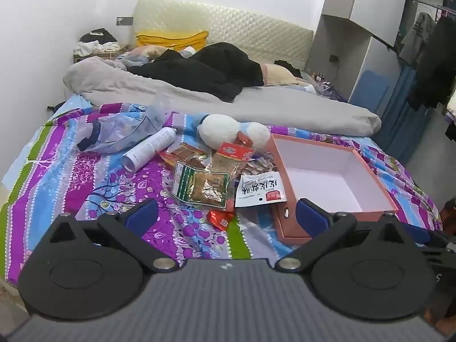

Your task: Organize snacks

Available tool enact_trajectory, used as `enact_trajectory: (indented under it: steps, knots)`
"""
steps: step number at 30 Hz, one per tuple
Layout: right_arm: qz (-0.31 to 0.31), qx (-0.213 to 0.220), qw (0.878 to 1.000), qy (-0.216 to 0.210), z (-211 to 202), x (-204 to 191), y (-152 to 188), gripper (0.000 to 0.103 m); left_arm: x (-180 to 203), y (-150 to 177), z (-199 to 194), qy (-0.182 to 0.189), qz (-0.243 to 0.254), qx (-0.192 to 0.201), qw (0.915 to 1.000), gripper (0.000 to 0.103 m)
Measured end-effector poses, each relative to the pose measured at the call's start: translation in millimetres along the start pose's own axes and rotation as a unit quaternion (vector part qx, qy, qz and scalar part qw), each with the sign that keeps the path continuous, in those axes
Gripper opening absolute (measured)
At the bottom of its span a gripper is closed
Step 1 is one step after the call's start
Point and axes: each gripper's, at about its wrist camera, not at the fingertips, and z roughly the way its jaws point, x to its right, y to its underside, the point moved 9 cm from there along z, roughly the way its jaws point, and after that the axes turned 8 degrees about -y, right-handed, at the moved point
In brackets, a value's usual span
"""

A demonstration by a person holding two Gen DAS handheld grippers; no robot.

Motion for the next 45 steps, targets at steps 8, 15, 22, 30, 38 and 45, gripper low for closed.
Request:
enact_trajectory:
  steps: [8, 15, 22, 30, 38, 45]
  knots:
    - [0.011, 0.002, 1.000, -0.006, -0.5, 0.2, 0.2, 0.103, 5.6, 0.1, 2.7, 0.002, 0.000, 0.000, 1.0000, 0.103]
    - [0.004, 0.000, 1.000, -0.005, 2.0, -3.6, -1.1, 0.103, 0.8, -2.1, -2.7, 0.010, -0.003, 0.002, 0.9999, 0.103]
    - [0.006, 0.003, 1.000, 0.000, -1.4, 0.2, -2.0, 0.103, 4.7, -1.0, -0.1, 0.010, 0.006, -0.009, 0.9999, 0.103]
    - [0.010, 0.001, 1.000, 0.001, -2.1, 3.8, -0.6, 0.103, 10.3, -2.6, 3.5, 0.012, 0.013, -0.013, 0.9998, 0.103]
    - [0.010, 0.003, 1.000, 0.001, -3.2, 5.9, -0.6, 0.103, 14.3, -2.3, 5.5, 0.014, 0.015, -0.018, 0.9996, 0.103]
    - [0.014, 0.007, 1.000, 0.005, -4.3, 7.0, -0.9, 0.103, 13.9, -1.8, 2.1, 0.013, 0.018, -0.015, 0.9996, 0.103]
